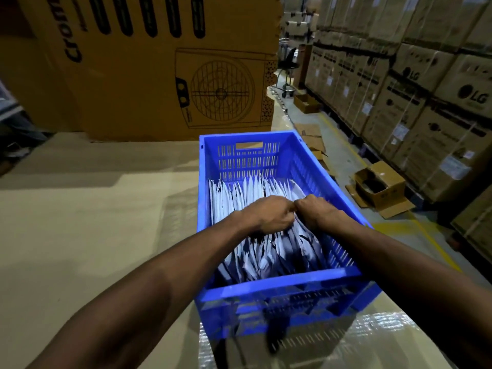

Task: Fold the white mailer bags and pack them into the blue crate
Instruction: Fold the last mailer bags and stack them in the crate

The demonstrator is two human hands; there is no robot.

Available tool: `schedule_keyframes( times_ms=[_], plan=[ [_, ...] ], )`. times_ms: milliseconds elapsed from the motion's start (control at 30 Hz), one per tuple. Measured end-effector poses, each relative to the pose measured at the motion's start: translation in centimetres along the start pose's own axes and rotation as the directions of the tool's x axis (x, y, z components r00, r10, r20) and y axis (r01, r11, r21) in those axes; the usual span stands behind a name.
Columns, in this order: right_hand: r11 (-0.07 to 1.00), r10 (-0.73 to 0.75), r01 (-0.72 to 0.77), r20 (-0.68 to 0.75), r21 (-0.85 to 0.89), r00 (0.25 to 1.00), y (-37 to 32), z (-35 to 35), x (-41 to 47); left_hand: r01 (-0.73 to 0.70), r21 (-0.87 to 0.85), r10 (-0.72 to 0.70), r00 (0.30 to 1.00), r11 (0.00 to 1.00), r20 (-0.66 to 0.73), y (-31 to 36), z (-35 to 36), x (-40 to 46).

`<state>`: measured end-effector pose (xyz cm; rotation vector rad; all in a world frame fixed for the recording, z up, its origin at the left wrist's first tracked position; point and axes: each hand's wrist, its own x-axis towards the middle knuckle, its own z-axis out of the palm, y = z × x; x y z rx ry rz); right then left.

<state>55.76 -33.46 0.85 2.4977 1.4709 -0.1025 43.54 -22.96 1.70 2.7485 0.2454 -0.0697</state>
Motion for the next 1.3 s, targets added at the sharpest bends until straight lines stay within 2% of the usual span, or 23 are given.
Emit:
schedule_keyframes(
  times_ms=[33, 67, 133, 200, 267, 367, 467, 567, 633, 733, 1000, 1200, 1300],
  plan=[
    [1.000, 0.013, -0.013, -0.015, -0.011, 1.000, -0.3, -0.1, -0.1, 0.064, 0.015, -0.063, 0.995, 0.998, -0.083, -0.4, 0.0, -0.5],
    [0.999, 0.037, -0.038, -0.050, -0.030, 0.998, -0.6, -0.2, -0.1, 0.162, 0.060, -0.155, 0.982, 0.985, -0.109, -0.8, 0.1, -1.0],
    [0.989, 0.092, -0.112, -0.204, -0.091, 0.975, -1.3, -1.2, -0.2, 0.351, 0.161, -0.355, 0.935, 0.922, -0.004, -1.5, 0.6, -1.7],
    [0.991, 0.096, -0.122, -0.340, -0.057, 0.935, -1.5, -2.2, 0.0, 0.413, 0.185, -0.441, 0.886, 0.892, 0.142, -1.8, 1.4, -1.9],
    [0.999, 0.019, 0.000, -0.369, 0.053, 0.929, -1.3, -1.9, 0.7, 0.408, 0.141, -0.430, 0.880, 0.902, 0.202, -1.3, 2.1, -1.5],
    [0.958, -0.126, 0.170, -0.191, 0.232, 0.973, -0.9, -0.3, 1.3, 0.392, 0.088, -0.401, 0.894, 0.916, 0.201, 0.1, 3.0, -0.8],
    [0.933, -0.139, 0.170, -0.119, 0.317, 0.983, -0.1, 0.1, 1.2, 0.366, 0.001, -0.361, 0.917, 0.931, 0.171, 0.4, 2.5, -1.1],
    [0.962, -0.057, 0.089, -0.130, 0.260, 0.990, -0.1, 0.0, 1.1, 0.370, -0.116, -0.360, 0.928, 0.922, 0.092, -0.6, 1.4, -2.2],
    [0.974, -0.038, 0.061, -0.108, 0.217, 0.993, -0.6, -0.3, 1.0, 0.410, -0.011, -0.408, 0.911, 0.912, 0.063, -1.1, 1.5, -2.9],
    [0.969, -0.065, 0.074, -0.044, 0.237, 0.997, -0.8, -0.1, 1.0, 0.458, 0.154, -0.475, 0.874, 0.875, 0.101, -1.6, 2.8, -3.1],
    [0.972, -0.100, 0.091, 0.031, 0.215, 0.995, -0.9, 0.3, 0.4, 0.431, 0.216, -0.460, 0.881, 0.876, 0.107, -1.5, 3.8, -1.5],
    [0.980, -0.095, 0.092, 0.005, 0.174, 0.996, -0.7, 0.7, 0.1, 0.435, 0.151, -0.445, 0.895, 0.887, 0.032, -1.7, 2.8, -2.3],
    [0.982, -0.055, 0.092, -0.217, 0.162, 0.975, -1.1, 0.1, 0.1, 0.445, 0.156, -0.434, 0.895, 0.882, -0.100, -1.0, 1.5, -2.7]
  ],
)
